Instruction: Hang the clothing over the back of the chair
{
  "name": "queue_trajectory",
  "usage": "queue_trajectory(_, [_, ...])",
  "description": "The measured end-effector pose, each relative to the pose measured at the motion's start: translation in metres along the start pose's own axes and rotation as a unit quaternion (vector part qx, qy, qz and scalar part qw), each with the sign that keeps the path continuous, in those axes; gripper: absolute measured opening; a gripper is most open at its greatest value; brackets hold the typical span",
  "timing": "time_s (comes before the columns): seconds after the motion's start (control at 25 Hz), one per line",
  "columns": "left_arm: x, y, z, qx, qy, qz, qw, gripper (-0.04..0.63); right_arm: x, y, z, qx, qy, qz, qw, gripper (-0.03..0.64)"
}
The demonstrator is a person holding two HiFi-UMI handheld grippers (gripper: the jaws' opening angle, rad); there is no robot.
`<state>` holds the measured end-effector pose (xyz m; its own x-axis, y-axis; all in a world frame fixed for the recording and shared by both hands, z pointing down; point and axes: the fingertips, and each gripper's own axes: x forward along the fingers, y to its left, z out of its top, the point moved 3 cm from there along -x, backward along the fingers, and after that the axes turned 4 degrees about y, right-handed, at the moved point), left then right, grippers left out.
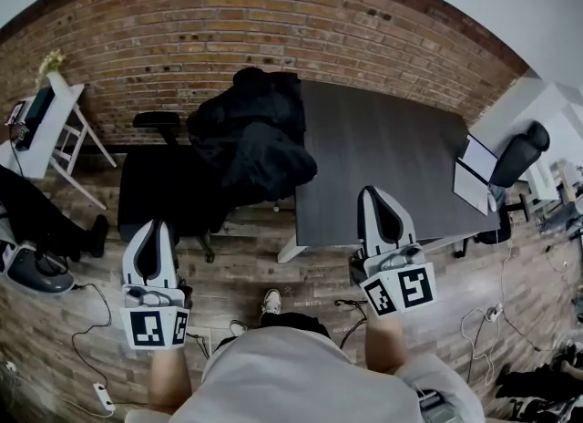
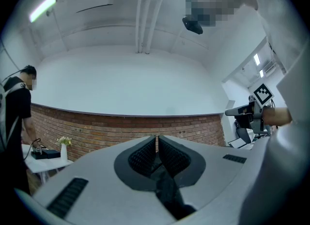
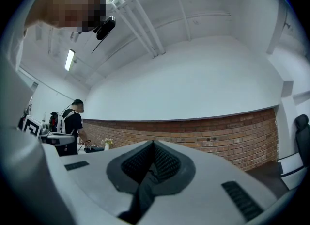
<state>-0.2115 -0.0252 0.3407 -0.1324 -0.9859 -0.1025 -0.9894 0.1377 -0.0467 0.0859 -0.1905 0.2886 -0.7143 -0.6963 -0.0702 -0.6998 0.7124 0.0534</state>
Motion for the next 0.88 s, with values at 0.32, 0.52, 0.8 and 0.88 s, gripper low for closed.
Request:
queue_trajectory(0.32, [-0.012, 0.005, 0.003, 0.002, 0.000, 0.010, 0.9999, 0.038, 0.003, 0.009, 0.005, 0.004, -0.007, 0.012, 1.000, 0.018])
queue_trajectory(0.52, [-0.014, 0.006, 0.003, 0.002, 0.001, 0.010, 0.9999, 0.038, 0.004, 0.013, 0.003, 0.005, -0.006, 0.016, 1.000, 0.018])
queue_trajectory(0.8, [-0.016, 0.006, 0.003, 0.001, 0.001, 0.008, 1.0000, 0.038, 0.001, 0.016, 0.002, 0.006, -0.004, 0.014, 1.000, 0.018])
queue_trajectory(0.88, [-0.016, 0.005, 0.003, 0.001, 0.001, 0.007, 1.0000, 0.038, 0.000, 0.016, 0.002, 0.006, -0.004, 0.013, 1.000, 0.018])
